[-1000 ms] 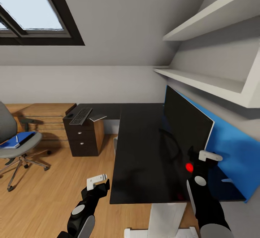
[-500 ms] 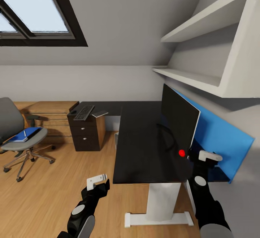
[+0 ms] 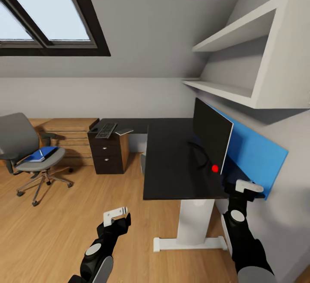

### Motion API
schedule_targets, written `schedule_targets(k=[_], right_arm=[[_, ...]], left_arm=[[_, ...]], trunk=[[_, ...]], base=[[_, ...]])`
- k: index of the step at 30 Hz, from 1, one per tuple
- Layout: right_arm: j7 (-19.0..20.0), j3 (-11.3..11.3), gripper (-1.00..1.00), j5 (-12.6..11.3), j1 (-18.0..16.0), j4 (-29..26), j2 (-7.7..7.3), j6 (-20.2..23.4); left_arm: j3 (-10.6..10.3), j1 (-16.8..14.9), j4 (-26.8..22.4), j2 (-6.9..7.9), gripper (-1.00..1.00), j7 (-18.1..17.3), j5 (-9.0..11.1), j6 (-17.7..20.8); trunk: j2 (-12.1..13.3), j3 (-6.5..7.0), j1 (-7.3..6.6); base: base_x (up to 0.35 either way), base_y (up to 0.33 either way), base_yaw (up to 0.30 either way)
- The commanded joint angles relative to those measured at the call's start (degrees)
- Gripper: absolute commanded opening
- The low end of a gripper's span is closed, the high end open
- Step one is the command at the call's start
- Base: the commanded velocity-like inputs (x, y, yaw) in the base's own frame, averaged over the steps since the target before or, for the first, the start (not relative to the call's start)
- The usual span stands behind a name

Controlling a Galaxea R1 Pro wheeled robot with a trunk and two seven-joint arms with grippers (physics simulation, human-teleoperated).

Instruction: In the bedroom, organize the workspace by keeping the computer under the desk, ensuring the monitor is on the desk, placing the keyboard on the desk next to the monitor, placing the mouse on the desk next to the keyboard, moving the folder from the swivel chair onto the desk next to the mouse, stacking the notebook on top of the folder with the pen on top of the notebook, and positioning the swivel chair next to the desk.

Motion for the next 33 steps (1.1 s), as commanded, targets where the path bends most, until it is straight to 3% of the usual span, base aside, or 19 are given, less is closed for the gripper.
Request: schedule_targets(k=[1, 8, 9, 10, 15, 23, 29, 33], right_arm=[[-0.07, -0.10, 1.00, 0.42, -0.05, 0.12, 0.17, -0.08], [-0.15, 0.88, 1.00, 0.27, -0.03, 2.62, 2.06, 0.02], [-0.17, 1.33, 1.00, 0.27, -0.03, 3.08, 2.43, 0.01], [-0.27, 3.45, 1.00, 0.24, -0.03, 6.65, 3.90, -0.03], [-0.32, 4.47, 1.00, 0.16, -0.03, 7.90, 4.09, -0.03], [-0.33, 6.96, 1.00, 0.14, -0.03, 10.41, 4.09, -0.03], [-0.38, 9.59, 1.00, 0.14, -0.03, 11.69, 4.09, -0.04], [-0.28, 10.10, 1.00, 0.14, -0.03, 13.38, 4.09, -0.05]], left_arm=[[-0.08, -0.05, -0.06, 0.02, 1.00, 0.45, 0.45, 0.15], [0.12, -0.05, 0.68, 0.00, 1.00, 0.53, 0.43, 0.20], [0.17, -0.05, 1.13, -0.02, 1.00, 0.58, 0.43, 0.20], [-0.01, -0.05, 4.11, -0.21, 1.00, 0.69, 0.32, 0.20], [-0.05, -0.05, 4.51, -0.23, 1.00, 0.75, 0.31, 0.20], [-0.08, -0.05, 4.78, -0.24, 1.00, 0.89, 0.38, 0.20], [-0.16, -0.05, 4.73, -0.30, 1.00, 0.82, 0.03, 0.05], [-0.17, -0.05, 4.72, -0.25, 1.00, 0.78, 0.00, 0.03]], trunk=[[-0.05, -0.07, -0.03], [-0.05, -0.07, -0.03], [-0.05, -0.07, -0.03], [-0.05, -0.07, -0.03], [-0.05, -0.07, -0.03], [-0.05, -0.07, -0.03], [-0.05, -0.15, -0.03], [-0.05, -0.27, -0.03]], base=[[-0.296, 0.192, 0.000], [-0.269, 0.224, 0.000], [-0.236, 0.254, 0.000], [-0.068, 0.312, 0.000], [-0.027, 0.323, 0.018], [0.099, 0.309, 0.241], [0.076, 0.070, 0.272], [0.032, 0.028, 0.268]])
